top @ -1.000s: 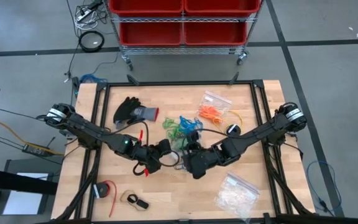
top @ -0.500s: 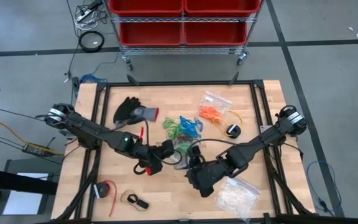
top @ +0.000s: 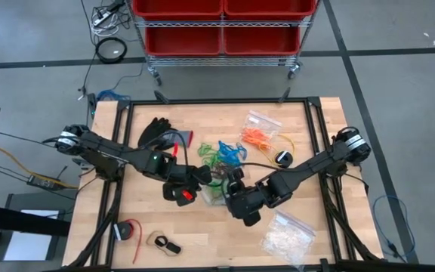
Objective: Sort rubber bands
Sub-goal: Put the green rubber band into the transparent zip bag
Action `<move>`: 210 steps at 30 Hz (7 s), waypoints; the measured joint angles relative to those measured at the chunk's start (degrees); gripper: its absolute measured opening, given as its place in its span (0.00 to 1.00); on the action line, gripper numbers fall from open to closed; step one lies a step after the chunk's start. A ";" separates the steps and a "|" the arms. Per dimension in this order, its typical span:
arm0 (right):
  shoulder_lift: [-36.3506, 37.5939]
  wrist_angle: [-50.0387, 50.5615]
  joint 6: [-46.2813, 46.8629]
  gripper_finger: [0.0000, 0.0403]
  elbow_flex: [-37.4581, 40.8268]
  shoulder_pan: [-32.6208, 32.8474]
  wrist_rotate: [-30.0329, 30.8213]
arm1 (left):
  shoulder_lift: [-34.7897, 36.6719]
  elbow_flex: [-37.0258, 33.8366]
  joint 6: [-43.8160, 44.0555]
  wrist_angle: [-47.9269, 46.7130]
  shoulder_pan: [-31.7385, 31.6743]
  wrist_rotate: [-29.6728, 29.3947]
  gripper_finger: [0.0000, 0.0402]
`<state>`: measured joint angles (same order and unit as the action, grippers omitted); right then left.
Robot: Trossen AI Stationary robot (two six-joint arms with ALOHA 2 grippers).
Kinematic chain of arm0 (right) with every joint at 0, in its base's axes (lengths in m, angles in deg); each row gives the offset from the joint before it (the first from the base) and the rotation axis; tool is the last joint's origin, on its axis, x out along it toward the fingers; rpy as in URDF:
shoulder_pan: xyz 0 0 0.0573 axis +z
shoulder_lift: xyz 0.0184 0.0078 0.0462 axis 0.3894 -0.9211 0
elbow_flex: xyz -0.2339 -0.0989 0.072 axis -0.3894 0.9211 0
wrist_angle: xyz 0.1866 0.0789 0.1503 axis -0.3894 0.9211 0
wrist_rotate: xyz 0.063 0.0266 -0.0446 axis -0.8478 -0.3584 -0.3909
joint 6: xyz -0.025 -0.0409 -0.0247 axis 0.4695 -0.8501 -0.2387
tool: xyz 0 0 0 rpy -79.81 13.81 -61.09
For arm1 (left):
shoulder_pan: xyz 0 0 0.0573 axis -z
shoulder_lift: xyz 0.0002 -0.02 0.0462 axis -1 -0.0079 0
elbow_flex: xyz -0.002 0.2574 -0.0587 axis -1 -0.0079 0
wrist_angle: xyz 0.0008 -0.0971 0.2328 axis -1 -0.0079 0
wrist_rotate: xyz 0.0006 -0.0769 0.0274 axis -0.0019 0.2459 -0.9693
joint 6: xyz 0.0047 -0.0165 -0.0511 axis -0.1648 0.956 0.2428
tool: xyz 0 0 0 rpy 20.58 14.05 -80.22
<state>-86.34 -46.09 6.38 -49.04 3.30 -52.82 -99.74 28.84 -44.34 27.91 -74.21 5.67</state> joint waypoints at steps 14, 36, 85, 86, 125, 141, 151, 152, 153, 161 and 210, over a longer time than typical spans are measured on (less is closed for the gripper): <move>-0.71 -9.07 -5.22 0.28 0.48 -1.24 -4.14 | 0.00 -0.02 -0.09 -0.15 0.02 0.04 0.00; -4.27 0.87 -5.78 0.23 -0.98 -3.21 0.79 | 0.00 -0.07 0.02 -0.30 0.04 -0.02 0.00; -4.39 25.45 15.10 0.00 -1.05 2.40 12.39 | 3.38 -14.82 46.82 8.94 -4.07 -14.91 0.65; -4.15 27.91 16.22 0.00 -1.05 2.96 13.67 | 3.80 -17.57 46.92 12.52 -4.96 -14.67 0.64; -0.78 -8.03 21.78 0.00 14.53 6.41 6.73 | 4.09 -40.61 58.80 48.32 -19.71 6.72 0.62; -0.80 -9.62 21.59 0.00 14.53 6.41 7.24 | -7.88 -40.06 56.70 56.20 -19.61 7.91 0.31; -0.80 -10.04 21.02 0.00 14.53 6.36 7.24 | -2.48 -40.67 58.31 52.18 -18.73 11.18 0.01; -0.80 -10.10 21.02 0.00 14.53 6.34 7.24 | -1.28 -40.66 58.69 51.09 -18.45 12.14 0.01; -0.80 -10.19 21.01 0.00 14.53 6.34 7.24 | 0.15 -40.36 59.00 50.52 -18.05 12.87 0.01; -0.80 -10.63 20.46 0.00 14.53 6.28 6.93 | 13.70 -33.66 58.81 50.53 -14.43 14.65 0.00; -0.82 -12.04 19.39 0.00 14.53 6.19 6.97 | -7.79 -10.54 66.38 53.11 -10.43 24.06 0.45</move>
<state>-87.16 -58.13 25.76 -34.51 9.48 -45.85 -107.53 18.30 22.05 81.02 -84.64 29.73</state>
